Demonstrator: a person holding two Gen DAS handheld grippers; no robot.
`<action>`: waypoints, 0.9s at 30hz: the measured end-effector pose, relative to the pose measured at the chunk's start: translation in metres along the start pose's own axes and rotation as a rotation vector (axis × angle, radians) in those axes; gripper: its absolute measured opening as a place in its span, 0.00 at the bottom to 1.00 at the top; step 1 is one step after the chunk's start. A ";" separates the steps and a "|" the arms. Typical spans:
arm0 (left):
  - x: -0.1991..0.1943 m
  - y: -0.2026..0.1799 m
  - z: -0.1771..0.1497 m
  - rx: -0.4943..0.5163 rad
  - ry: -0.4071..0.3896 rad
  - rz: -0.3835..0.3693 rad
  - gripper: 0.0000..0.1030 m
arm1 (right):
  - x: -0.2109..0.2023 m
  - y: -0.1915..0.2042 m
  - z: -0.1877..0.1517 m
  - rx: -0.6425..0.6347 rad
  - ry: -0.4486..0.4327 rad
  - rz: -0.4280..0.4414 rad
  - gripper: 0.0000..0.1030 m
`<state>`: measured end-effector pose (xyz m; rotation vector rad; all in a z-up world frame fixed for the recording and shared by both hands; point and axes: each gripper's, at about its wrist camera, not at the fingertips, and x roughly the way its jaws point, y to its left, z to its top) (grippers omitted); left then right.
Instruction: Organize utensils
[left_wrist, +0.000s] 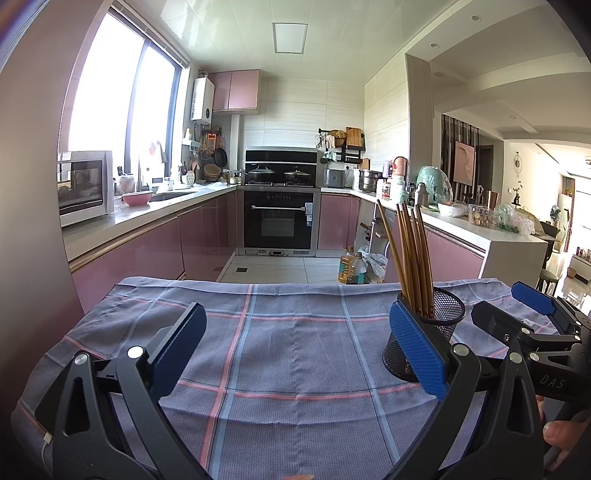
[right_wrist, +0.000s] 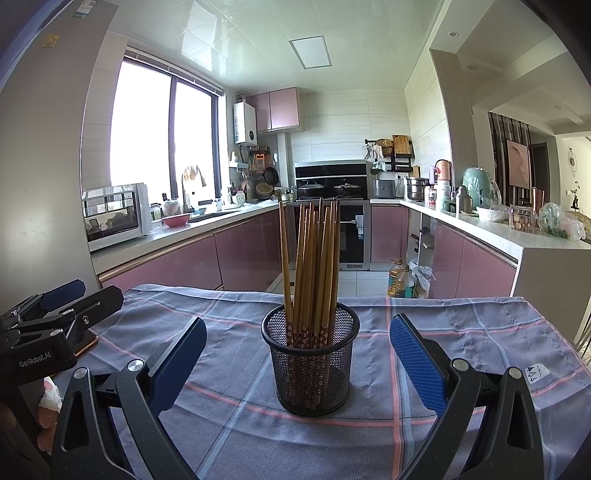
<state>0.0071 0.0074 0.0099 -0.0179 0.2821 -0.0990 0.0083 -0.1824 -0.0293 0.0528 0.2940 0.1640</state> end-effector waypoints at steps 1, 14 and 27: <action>0.000 0.000 0.000 0.000 -0.001 0.000 0.95 | 0.000 0.000 0.000 -0.001 0.000 -0.001 0.93; 0.001 0.000 -0.001 0.000 0.003 -0.003 0.95 | 0.000 0.001 0.000 0.002 0.001 -0.002 0.93; 0.003 0.001 -0.004 -0.009 0.007 -0.002 0.95 | 0.000 0.001 -0.001 0.002 0.002 -0.001 0.93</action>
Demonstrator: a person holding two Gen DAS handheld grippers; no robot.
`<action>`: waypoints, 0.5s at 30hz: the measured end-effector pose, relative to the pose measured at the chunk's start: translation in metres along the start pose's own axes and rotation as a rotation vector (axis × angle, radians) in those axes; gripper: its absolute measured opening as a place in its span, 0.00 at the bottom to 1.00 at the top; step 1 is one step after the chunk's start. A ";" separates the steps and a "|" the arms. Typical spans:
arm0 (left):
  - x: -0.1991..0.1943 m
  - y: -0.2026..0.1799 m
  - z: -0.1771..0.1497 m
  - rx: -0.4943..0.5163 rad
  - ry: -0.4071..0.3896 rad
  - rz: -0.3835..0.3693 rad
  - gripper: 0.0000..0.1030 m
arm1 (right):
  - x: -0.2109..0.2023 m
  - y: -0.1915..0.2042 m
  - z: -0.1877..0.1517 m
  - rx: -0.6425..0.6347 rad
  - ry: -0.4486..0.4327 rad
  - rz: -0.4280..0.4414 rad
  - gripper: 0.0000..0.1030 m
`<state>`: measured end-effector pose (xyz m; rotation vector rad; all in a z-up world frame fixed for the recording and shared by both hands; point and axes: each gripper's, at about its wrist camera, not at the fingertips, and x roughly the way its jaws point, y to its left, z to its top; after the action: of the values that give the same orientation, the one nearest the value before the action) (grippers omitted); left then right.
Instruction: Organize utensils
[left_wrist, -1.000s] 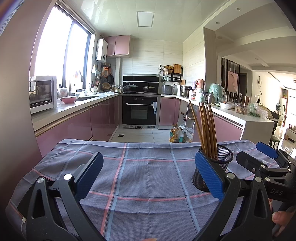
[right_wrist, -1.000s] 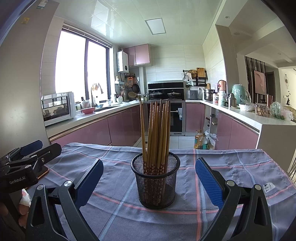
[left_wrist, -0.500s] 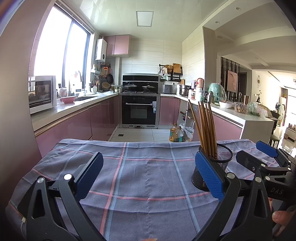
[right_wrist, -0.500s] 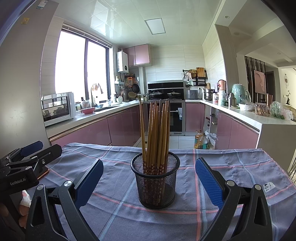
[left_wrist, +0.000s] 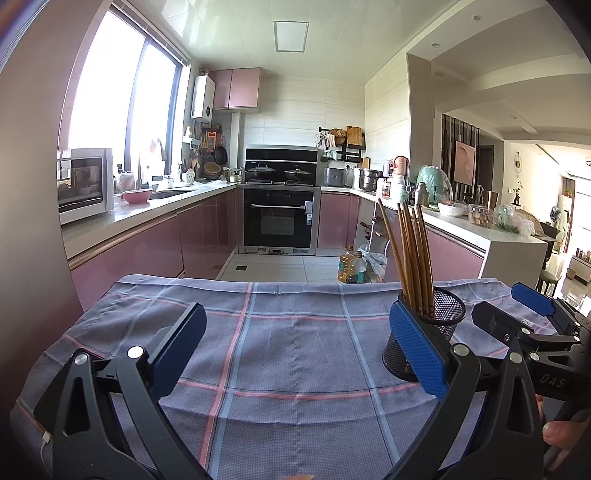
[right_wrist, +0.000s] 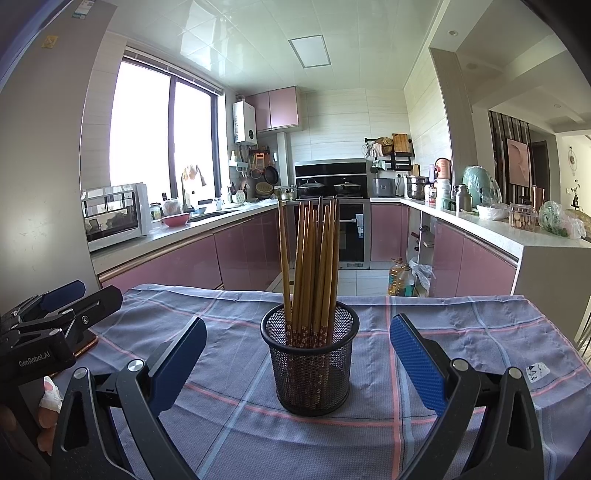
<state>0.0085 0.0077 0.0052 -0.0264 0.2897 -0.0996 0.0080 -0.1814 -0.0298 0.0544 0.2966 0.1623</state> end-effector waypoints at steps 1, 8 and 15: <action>0.000 0.000 0.000 0.001 -0.001 0.001 0.95 | 0.000 0.000 0.000 0.000 -0.001 0.000 0.93; 0.000 -0.002 0.001 0.015 -0.011 0.004 0.95 | 0.000 0.000 0.000 -0.001 0.002 0.001 0.93; 0.012 0.002 0.000 -0.002 0.066 -0.012 0.95 | 0.003 -0.012 -0.003 0.001 0.031 -0.023 0.93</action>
<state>0.0198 0.0082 0.0017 -0.0268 0.3552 -0.1121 0.0117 -0.1927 -0.0345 0.0499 0.3277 0.1404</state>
